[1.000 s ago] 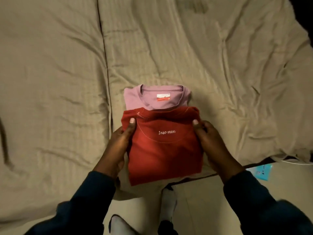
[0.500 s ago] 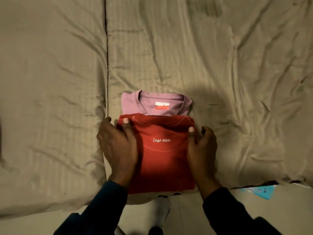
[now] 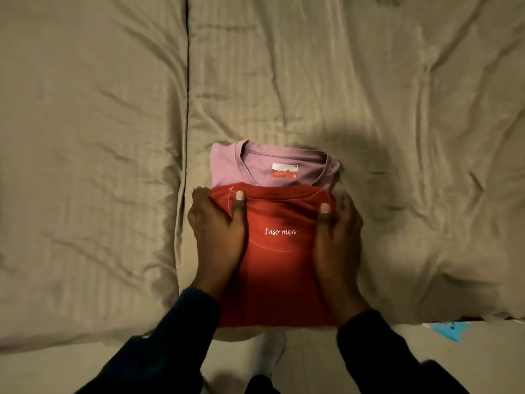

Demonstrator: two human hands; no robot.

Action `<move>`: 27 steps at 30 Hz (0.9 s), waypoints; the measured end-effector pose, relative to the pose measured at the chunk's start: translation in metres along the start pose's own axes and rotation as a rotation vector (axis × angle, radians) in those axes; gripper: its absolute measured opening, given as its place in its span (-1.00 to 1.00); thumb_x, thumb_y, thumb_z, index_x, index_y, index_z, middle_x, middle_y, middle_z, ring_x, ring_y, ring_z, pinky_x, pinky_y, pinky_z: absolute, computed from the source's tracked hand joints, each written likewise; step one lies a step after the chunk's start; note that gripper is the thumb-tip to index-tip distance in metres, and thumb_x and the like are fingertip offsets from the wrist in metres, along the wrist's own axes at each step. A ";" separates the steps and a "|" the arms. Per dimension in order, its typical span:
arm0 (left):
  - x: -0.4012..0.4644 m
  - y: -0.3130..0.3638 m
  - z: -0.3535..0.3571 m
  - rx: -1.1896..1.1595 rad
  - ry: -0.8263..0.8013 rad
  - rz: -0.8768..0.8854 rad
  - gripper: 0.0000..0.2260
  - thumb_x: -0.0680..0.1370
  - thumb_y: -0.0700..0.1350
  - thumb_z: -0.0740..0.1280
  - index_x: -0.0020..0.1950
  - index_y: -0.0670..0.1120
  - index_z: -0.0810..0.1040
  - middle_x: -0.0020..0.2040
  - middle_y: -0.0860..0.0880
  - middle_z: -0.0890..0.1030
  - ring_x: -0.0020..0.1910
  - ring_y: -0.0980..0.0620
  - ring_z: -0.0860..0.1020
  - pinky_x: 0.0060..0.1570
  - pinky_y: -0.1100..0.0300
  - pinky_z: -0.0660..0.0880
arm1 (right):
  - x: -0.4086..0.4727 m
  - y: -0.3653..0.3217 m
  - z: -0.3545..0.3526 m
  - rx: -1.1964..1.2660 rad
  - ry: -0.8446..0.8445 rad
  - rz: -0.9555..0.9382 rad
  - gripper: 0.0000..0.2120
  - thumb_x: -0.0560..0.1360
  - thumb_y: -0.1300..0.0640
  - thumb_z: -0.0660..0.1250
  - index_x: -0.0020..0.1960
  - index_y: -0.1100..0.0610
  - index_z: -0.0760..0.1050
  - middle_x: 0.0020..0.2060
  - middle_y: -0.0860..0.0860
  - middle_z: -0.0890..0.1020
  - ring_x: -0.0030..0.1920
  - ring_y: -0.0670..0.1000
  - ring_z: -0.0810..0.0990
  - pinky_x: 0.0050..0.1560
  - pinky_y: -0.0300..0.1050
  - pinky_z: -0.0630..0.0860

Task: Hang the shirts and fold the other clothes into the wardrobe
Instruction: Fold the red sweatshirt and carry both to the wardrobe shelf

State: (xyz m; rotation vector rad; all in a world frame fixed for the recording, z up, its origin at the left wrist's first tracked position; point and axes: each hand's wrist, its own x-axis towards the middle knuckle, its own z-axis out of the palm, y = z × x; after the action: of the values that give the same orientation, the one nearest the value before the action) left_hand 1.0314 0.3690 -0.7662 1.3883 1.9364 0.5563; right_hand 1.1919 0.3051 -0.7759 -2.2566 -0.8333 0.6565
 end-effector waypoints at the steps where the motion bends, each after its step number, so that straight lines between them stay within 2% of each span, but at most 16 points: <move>1: 0.001 -0.002 -0.008 -0.050 -0.009 -0.087 -0.39 0.51 0.31 0.32 0.31 -0.15 0.43 0.26 -0.18 0.54 0.26 -0.17 0.49 0.28 -0.08 0.43 | 0.005 0.001 -0.011 0.131 -0.026 0.131 -0.36 0.56 -0.28 0.17 0.51 0.06 0.28 0.40 0.11 0.45 0.34 0.09 0.47 0.38 0.02 0.38; 3: 0.008 -0.003 -0.025 -0.304 -0.153 -0.282 -0.39 0.35 0.34 0.47 0.07 -0.15 0.47 -0.05 -0.12 0.61 -0.14 -0.09 0.60 -0.16 -0.01 0.57 | 0.017 0.001 -0.032 0.375 -0.202 0.328 -0.43 0.48 -0.18 0.40 0.37 0.07 0.39 0.22 0.09 0.59 0.17 0.07 0.61 0.25 0.05 0.53; 4: 0.015 -0.005 -0.034 -0.409 -0.281 -0.357 -0.42 0.34 0.27 0.53 0.03 -0.19 0.50 -0.12 -0.13 0.64 -0.26 -0.06 0.61 -0.33 0.08 0.54 | 0.024 0.003 -0.040 0.447 -0.309 0.359 -0.44 0.41 -0.14 0.45 0.31 0.11 0.46 0.15 0.11 0.64 0.11 0.07 0.65 0.19 0.04 0.57; 5: 0.022 -0.004 -0.042 -0.455 -0.408 -0.381 -0.50 0.38 0.15 0.56 0.05 -0.22 0.56 -0.11 -0.16 0.68 -0.29 -0.04 0.64 -0.38 0.15 0.54 | 0.030 0.002 -0.046 0.501 -0.410 0.370 -0.45 0.37 -0.09 0.47 0.26 0.15 0.51 0.11 0.14 0.67 0.07 0.08 0.68 0.12 -0.01 0.61; 6: 0.030 -0.003 -0.049 -0.473 -0.522 -0.375 -0.60 0.42 0.03 0.55 0.07 -0.23 0.61 -0.07 -0.18 0.71 -0.24 -0.02 0.68 -0.34 0.20 0.59 | 0.036 0.001 -0.050 0.549 -0.505 0.384 -0.47 0.36 -0.04 0.47 0.25 0.18 0.53 0.10 0.15 0.69 0.06 0.08 0.70 0.07 -0.05 0.63; 7: 0.036 -0.001 -0.055 -0.500 -0.628 -0.366 -0.66 0.44 -0.04 0.52 0.10 -0.22 0.64 -0.01 -0.17 0.72 -0.16 0.00 0.71 -0.21 0.22 0.64 | 0.040 -0.001 -0.052 0.599 -0.593 0.404 -0.48 0.37 0.01 0.47 0.27 0.20 0.53 0.10 0.15 0.69 0.08 0.09 0.70 0.05 -0.07 0.64; 9: 0.047 -0.002 -0.060 -0.580 -0.829 -0.323 -0.61 0.43 -0.10 0.49 0.22 -0.21 0.63 0.14 -0.16 0.69 0.08 -0.03 0.68 0.10 0.19 0.61 | 0.045 -0.003 -0.053 0.669 -0.718 0.420 -0.45 0.37 0.06 0.49 0.31 0.19 0.52 0.13 0.15 0.68 0.14 0.13 0.67 0.10 -0.05 0.63; 11: 0.054 -0.008 -0.061 -0.601 -0.943 -0.232 -0.53 0.43 -0.18 0.50 0.33 -0.18 0.57 0.24 -0.14 0.64 0.22 -0.06 0.62 0.18 0.18 0.56 | 0.046 -0.002 -0.049 0.686 -0.755 0.386 -0.42 0.32 0.09 0.51 0.32 0.15 0.52 0.16 0.15 0.67 0.18 0.15 0.65 0.14 -0.02 0.61; 13: 0.054 -0.015 -0.059 -0.632 -0.934 -0.191 -0.48 0.41 -0.23 0.53 0.36 -0.19 0.54 0.26 -0.14 0.63 0.25 -0.07 0.61 0.17 0.18 0.55 | 0.043 -0.002 -0.044 0.712 -0.745 0.355 -0.39 0.29 0.13 0.52 0.34 0.12 0.50 0.18 0.16 0.66 0.18 0.15 0.65 0.13 0.00 0.61; 16: 0.040 -0.020 -0.053 -0.763 -0.853 -0.273 -0.50 0.43 -0.26 0.52 0.36 -0.21 0.53 0.23 -0.18 0.65 0.19 -0.09 0.63 0.12 0.15 0.58 | 0.033 -0.005 -0.041 0.759 -0.697 0.316 -0.33 0.30 0.20 0.52 0.38 0.12 0.45 0.18 0.17 0.66 0.15 0.14 0.66 0.04 -0.04 0.62; 19: 0.029 -0.021 -0.045 -0.805 -0.775 -0.325 -0.58 0.43 -0.22 0.44 0.29 -0.18 0.58 0.14 -0.16 0.69 0.07 -0.05 0.68 0.03 0.14 0.61 | 0.023 -0.010 -0.039 0.758 -0.663 0.279 -0.44 0.35 0.28 0.45 0.33 0.07 0.48 0.07 0.10 0.71 0.05 0.07 0.70 -0.05 -0.09 0.63; 23: 0.014 -0.021 -0.056 -0.859 -0.699 -0.259 -0.56 0.43 -0.24 0.44 0.30 -0.24 0.56 0.12 -0.18 0.69 0.06 -0.06 0.68 0.05 0.13 0.60 | 0.008 -0.027 -0.049 0.704 -0.602 0.225 -0.40 0.32 0.25 0.46 0.35 0.20 0.48 0.06 0.16 0.70 0.01 0.09 0.71 -0.06 -0.08 0.63; 27: -0.007 -0.022 -0.099 -0.897 -0.625 -0.154 -0.50 0.42 -0.30 0.48 0.35 -0.28 0.50 0.15 -0.22 0.66 0.07 -0.10 0.67 0.04 0.11 0.60 | -0.022 -0.060 -0.067 0.635 -0.604 0.156 -0.56 0.38 0.23 0.45 0.25 0.15 0.54 0.02 0.11 0.72 0.00 0.09 0.71 -0.05 -0.10 0.63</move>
State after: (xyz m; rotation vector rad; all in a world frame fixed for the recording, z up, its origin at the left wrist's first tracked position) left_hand 0.9461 0.3598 -0.7123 0.6946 1.0488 0.6891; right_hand 1.1958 0.2991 -0.6837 -1.5587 -0.5898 1.4835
